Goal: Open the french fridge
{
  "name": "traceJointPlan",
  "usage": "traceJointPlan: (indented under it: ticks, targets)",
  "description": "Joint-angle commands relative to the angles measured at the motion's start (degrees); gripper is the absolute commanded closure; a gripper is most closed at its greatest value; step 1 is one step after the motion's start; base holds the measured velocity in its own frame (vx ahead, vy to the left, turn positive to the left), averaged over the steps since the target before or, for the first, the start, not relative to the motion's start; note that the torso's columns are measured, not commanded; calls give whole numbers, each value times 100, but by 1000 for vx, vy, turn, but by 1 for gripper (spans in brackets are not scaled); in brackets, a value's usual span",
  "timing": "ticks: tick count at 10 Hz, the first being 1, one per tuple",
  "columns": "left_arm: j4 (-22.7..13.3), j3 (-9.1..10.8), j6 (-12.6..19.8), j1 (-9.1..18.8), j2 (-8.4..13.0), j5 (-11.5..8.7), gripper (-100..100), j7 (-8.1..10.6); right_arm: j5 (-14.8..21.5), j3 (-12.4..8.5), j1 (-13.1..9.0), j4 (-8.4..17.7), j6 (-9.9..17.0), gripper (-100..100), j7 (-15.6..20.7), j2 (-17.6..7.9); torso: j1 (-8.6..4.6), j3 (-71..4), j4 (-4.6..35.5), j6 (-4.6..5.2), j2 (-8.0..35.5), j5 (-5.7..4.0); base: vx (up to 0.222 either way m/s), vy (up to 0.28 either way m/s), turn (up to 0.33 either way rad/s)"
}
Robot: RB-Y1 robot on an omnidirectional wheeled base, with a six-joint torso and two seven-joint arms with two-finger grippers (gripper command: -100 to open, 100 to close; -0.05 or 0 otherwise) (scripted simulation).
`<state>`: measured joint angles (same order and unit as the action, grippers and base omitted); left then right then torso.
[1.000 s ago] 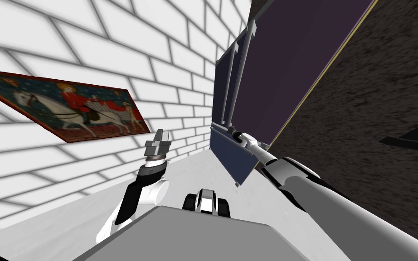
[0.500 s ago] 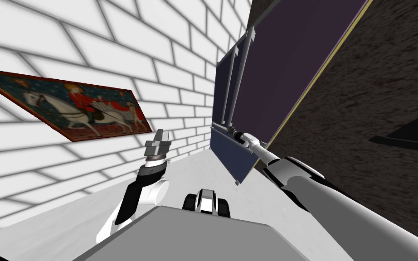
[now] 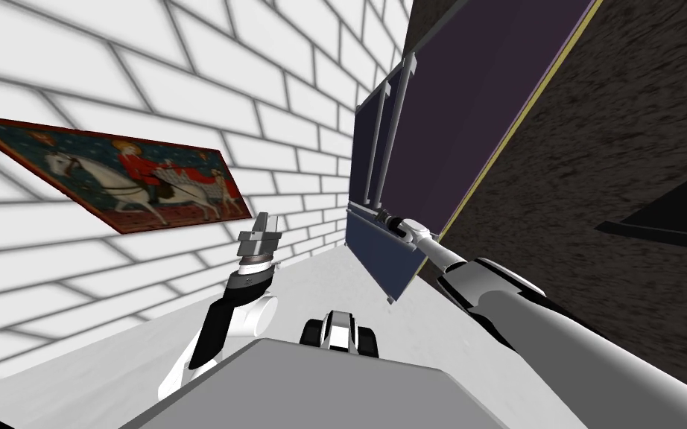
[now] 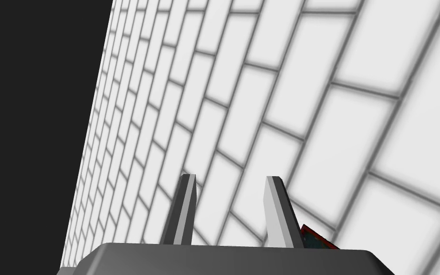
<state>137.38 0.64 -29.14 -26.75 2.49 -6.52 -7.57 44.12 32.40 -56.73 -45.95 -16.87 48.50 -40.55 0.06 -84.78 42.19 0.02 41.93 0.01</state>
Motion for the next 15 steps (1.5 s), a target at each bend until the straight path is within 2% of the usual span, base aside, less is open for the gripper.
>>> traceJointPlan:
  ticks: [1, 4, 9, 13, 15]
  targets:
    - [1, 0, 0, -1, 0, 0, 0, 0, 7, -109, -25, 185, 178, -100, 44, -64, 10, -8, -5, -4, -10, 3, 186, 87, -34]
    - [1, 0, -1, -1, 0, 0, 0, 0, 17, -207, -32, 338, 418, -100, 54, -174, -7, 24, 11, -2, 40, -1, 171, 91, -40]
    - [0, 0, 0, 0, 0, 0, 0, 0, 25, -283, -37, 456, 605, -100, 62, -260, 3, 15, 6, -3, 27, 2, 89, 50, -21]
    - [1, 0, 0, 0, 0, 0, 0, 0, 34, -425, -40, 677, 949, -100, 71, -412, -6, -3, -2, -17, 1, 1, 158, 88, -43]
    - [0, 0, 0, 1, 0, 0, 0, 0, 26, -352, -18, 578, 948, -100, 13, -442, -18, 24, 7, -11, 45, -5, 39, 24, -14]
